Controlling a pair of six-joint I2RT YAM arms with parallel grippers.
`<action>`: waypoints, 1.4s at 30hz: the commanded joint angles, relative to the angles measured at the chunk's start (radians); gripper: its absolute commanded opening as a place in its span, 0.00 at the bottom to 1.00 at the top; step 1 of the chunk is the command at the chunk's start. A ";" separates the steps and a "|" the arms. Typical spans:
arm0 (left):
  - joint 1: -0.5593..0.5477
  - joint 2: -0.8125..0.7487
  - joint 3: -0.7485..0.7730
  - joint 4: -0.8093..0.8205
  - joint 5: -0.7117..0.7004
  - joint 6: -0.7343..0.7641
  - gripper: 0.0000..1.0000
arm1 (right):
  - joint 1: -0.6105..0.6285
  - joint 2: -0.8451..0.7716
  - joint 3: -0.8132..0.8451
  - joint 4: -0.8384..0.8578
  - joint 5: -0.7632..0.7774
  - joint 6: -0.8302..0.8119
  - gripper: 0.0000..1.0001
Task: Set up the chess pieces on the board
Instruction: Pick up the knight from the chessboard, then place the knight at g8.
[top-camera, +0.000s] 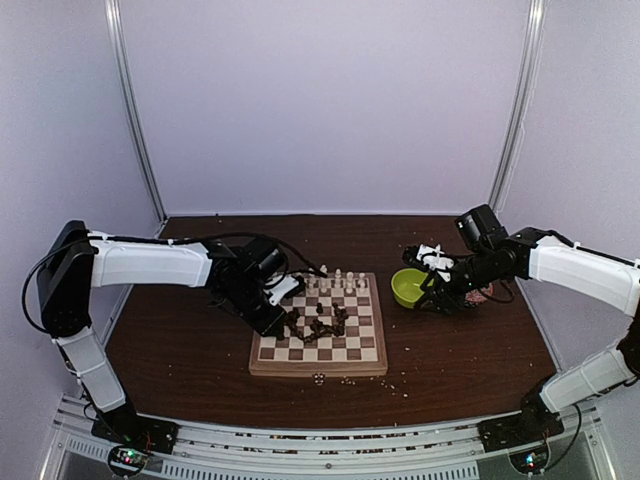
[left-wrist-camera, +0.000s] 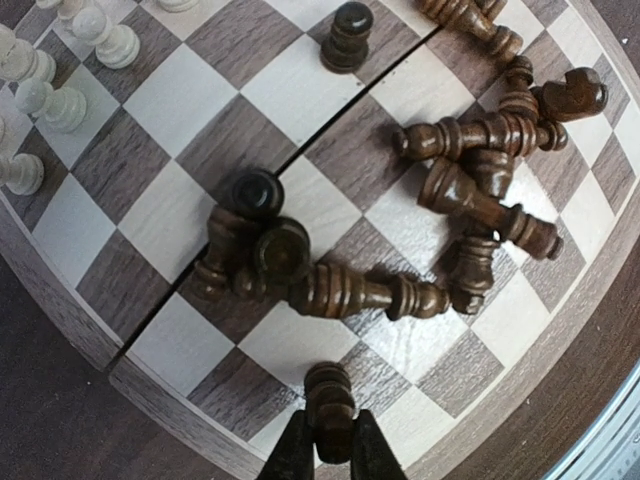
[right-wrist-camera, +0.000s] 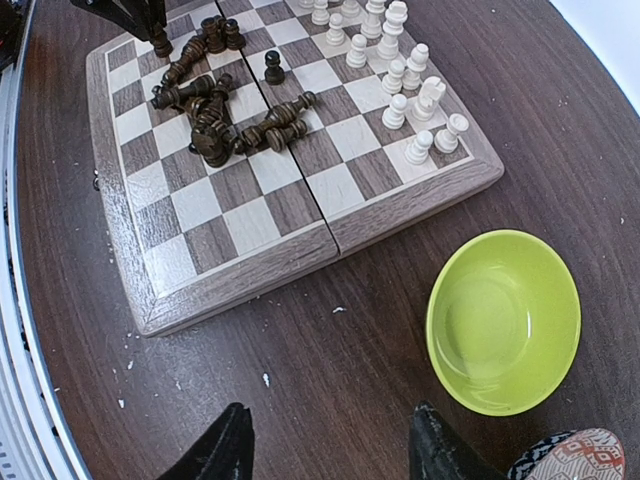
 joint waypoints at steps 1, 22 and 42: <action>-0.009 0.010 0.028 0.018 -0.007 -0.001 0.15 | 0.003 -0.022 -0.015 0.002 0.020 -0.015 0.54; -0.159 -0.110 0.013 -0.165 -0.120 -0.052 0.01 | 0.005 -0.013 -0.012 -0.002 0.016 -0.022 0.53; -0.171 -0.029 0.060 -0.174 -0.130 -0.034 0.02 | 0.010 -0.002 -0.010 -0.006 0.022 -0.025 0.52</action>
